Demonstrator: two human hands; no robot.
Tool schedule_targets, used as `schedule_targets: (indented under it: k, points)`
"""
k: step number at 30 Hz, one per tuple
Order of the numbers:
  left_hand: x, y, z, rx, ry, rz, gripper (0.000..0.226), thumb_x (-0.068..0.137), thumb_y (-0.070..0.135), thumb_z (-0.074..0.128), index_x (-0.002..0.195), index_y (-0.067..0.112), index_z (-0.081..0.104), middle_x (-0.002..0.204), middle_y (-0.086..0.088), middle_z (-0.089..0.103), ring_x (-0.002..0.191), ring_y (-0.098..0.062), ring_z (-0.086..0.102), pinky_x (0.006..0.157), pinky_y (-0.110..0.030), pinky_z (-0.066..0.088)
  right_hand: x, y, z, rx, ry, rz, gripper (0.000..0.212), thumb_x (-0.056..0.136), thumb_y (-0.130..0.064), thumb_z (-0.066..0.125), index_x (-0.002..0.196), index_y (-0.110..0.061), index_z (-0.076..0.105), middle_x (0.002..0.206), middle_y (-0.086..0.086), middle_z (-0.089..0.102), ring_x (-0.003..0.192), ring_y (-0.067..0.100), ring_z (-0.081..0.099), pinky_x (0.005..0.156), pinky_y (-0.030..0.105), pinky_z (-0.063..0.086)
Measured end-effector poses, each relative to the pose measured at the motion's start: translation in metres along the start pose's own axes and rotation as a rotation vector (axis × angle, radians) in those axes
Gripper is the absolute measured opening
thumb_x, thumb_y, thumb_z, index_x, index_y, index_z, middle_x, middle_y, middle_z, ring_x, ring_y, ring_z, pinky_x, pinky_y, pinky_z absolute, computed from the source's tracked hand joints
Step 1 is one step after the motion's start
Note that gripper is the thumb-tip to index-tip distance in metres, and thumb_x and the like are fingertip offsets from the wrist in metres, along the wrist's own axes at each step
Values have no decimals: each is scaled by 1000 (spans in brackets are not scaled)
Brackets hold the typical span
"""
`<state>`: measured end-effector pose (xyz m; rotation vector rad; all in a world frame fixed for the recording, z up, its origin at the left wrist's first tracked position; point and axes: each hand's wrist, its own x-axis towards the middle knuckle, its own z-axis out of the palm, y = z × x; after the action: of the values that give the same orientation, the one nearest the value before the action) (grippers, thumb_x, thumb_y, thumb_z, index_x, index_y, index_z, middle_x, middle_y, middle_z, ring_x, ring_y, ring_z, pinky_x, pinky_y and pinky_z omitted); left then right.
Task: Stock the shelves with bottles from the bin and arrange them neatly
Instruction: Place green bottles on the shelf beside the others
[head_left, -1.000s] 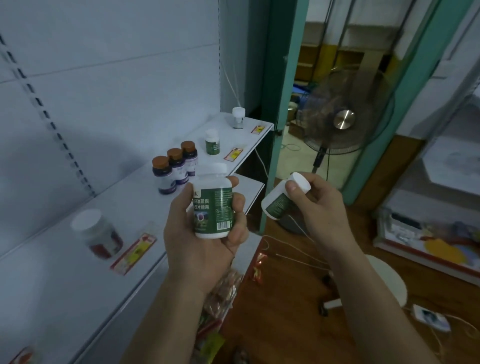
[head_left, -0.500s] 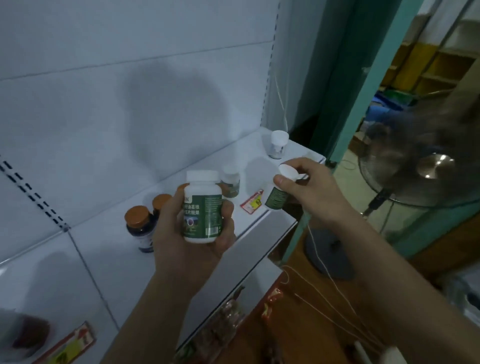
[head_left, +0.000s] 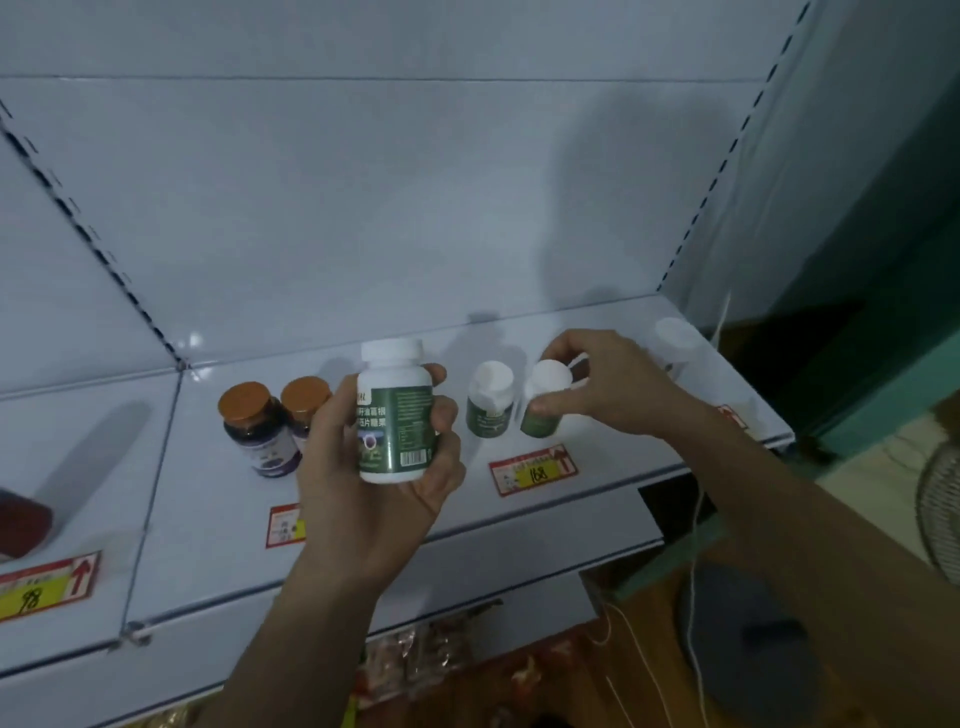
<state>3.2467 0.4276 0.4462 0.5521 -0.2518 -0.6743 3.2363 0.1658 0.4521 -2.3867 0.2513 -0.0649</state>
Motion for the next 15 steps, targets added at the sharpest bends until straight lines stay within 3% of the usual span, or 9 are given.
schedule_targets:
  k: [6,11,13,15]
  points:
    - [4,-13,5,20,58,40,54,96,48,39,119,3,56,86,-10,54,57,-16,52,51,-29,26,22,2,2,-34,-97,-93,43,66,-34,94,98,-22,68,100,-8,69,88,9,67,83,35,58]
    - [5,-16,3,29,71,29,53,99,47,41,125,2,55,96,-13,55,62,-18,58,54,-26,47,27,11,6,10,-110,-90,45,66,-34,94,100,-23,67,100,-10,70,91,10,67,84,38,58]
    - [7,-18,4,36,83,11,53,102,46,36,125,2,55,99,-15,56,64,-19,59,54,-27,49,23,13,5,8,-110,-86,54,68,-39,92,112,-25,65,109,-9,68,100,11,65,87,35,55]
    - [11,-21,7,83,118,14,53,104,43,32,118,2,62,98,-16,60,67,-21,58,51,-28,46,15,6,1,46,-8,-150,57,75,-47,84,124,-28,62,120,-9,64,111,8,61,92,32,52]
